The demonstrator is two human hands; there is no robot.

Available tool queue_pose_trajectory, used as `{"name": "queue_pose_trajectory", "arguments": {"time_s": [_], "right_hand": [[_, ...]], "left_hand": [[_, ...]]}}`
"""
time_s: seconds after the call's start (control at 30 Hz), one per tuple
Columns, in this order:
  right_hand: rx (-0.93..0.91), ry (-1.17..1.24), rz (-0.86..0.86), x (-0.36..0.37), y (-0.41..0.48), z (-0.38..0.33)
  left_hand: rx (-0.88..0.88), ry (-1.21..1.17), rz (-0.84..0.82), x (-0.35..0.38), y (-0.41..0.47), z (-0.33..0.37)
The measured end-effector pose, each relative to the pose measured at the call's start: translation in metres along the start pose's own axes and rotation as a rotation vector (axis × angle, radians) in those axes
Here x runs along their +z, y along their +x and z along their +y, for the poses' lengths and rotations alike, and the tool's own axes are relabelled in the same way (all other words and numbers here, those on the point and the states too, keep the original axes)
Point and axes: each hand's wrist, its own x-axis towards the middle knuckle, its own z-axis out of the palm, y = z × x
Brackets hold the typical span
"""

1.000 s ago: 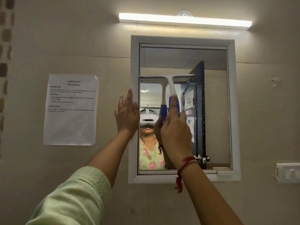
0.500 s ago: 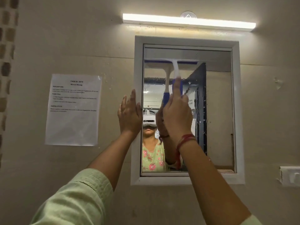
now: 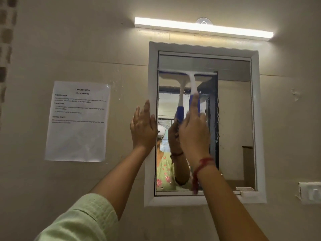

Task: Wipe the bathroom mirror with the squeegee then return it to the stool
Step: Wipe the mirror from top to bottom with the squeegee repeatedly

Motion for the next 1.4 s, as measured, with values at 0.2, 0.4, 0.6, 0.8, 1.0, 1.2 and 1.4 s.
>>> {"name": "queue_pose_trajectory", "arguments": {"time_s": [0.2, 0.4, 0.6, 0.8, 1.0, 1.2, 1.4], "right_hand": [[0.002, 0.028, 0.000, -0.002, -0.043, 0.006], [-0.004, -0.034, 0.022, -0.003, -0.019, 0.003], [0.025, -0.056, -0.063, -0.006, -0.076, 0.016], [-0.058, -0.076, 0.003, -0.009, -0.024, 0.011], [-0.016, -0.046, -0.089, -0.018, -0.088, 0.019], [-0.034, -0.058, -0.040, -0.019, -0.056, 0.011], [-0.039, -0.038, -0.045, -0.017, -0.074, 0.016]], "left_hand": [[0.013, -0.052, 0.010, 0.001, 0.000, -0.002], [0.008, -0.056, 0.014, 0.003, 0.002, -0.005], [0.009, -0.101, 0.017, 0.005, 0.002, -0.007], [0.000, -0.116, 0.026, 0.006, 0.001, -0.007], [0.006, -0.170, 0.016, 0.004, 0.000, -0.007], [-0.014, -0.143, 0.011, 0.002, 0.000, -0.005], [-0.004, -0.140, -0.003, 0.003, -0.001, -0.006]]}}
